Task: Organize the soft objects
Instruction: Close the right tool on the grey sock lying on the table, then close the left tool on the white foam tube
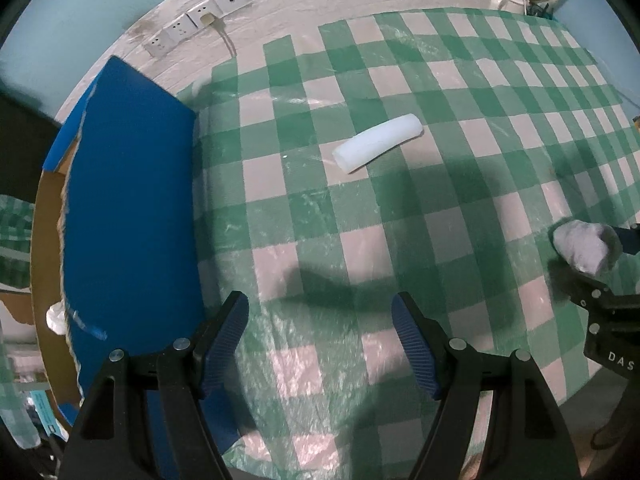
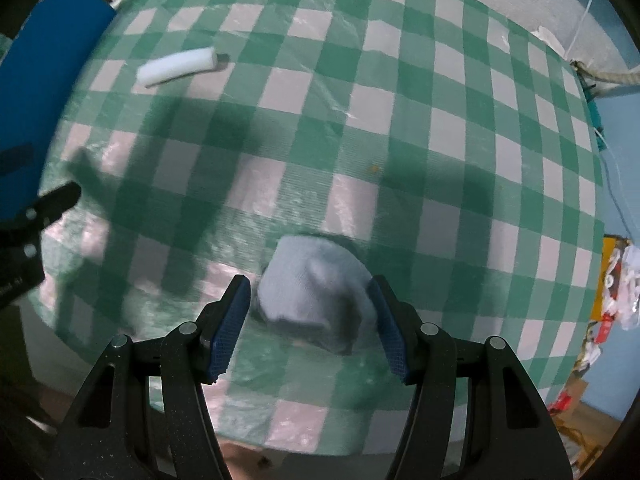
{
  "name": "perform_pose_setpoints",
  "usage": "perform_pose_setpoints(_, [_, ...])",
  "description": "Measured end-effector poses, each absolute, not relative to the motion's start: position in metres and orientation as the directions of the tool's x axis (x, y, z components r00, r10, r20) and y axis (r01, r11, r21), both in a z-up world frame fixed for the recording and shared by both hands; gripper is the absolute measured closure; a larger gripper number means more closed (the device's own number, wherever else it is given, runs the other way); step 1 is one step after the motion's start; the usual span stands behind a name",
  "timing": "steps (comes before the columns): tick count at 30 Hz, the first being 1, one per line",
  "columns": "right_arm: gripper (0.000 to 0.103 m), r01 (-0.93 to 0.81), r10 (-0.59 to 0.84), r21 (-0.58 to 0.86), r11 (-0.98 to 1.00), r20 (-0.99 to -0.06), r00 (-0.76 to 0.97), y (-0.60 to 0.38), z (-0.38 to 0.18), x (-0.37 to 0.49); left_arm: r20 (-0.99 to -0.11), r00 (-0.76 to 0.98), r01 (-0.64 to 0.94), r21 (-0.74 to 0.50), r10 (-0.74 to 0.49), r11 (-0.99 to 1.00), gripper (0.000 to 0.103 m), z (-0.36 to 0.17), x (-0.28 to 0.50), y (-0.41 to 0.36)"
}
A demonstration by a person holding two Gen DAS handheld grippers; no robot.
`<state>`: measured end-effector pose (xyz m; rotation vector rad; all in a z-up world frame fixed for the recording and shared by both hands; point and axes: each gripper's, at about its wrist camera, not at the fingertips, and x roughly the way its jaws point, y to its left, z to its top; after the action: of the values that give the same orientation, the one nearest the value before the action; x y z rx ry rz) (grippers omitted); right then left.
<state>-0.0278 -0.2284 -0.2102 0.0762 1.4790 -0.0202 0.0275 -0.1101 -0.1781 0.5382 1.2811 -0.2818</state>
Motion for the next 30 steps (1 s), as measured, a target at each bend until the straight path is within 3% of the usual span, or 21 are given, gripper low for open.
perform_pose_setpoints(4, [0.044,0.039,0.028,0.032,0.999,-0.996,0.085,-0.234,-0.217,-0.030,-0.959,0.267,0.490,0.221,0.096,0.843,0.027,-0.183,0.037,-0.117])
perform_pose_setpoints(6, [0.065,0.031,0.024,0.026,0.999,-0.996,0.091,-0.236,-0.219,-0.030,-0.960,0.263,0.486,0.216,0.094,0.847,0.027,-0.185,0.042,-0.120])
perform_pose_setpoints(9, [0.079,0.040,0.061,0.066,0.997,-0.991,0.121,-0.244,-0.217,-0.025,-0.963,0.258,0.486,0.201,0.080,0.851,0.027,-0.186,0.052,-0.125])
perform_pose_setpoints(15, [0.080,0.056,0.122,0.134,0.989,-0.976,0.183,-0.251,-0.210,-0.011,-0.957,0.286,0.525,0.205,0.056,0.826,0.023,-0.191,0.068,-0.146])
perform_pose_setpoints(30, [0.080,0.064,0.207,0.226,0.972,-0.952,0.225,-0.268,-0.210,0.026,-0.938,0.344,0.599,0.256,0.045,0.758,0.023,-0.208,0.089,-0.181])
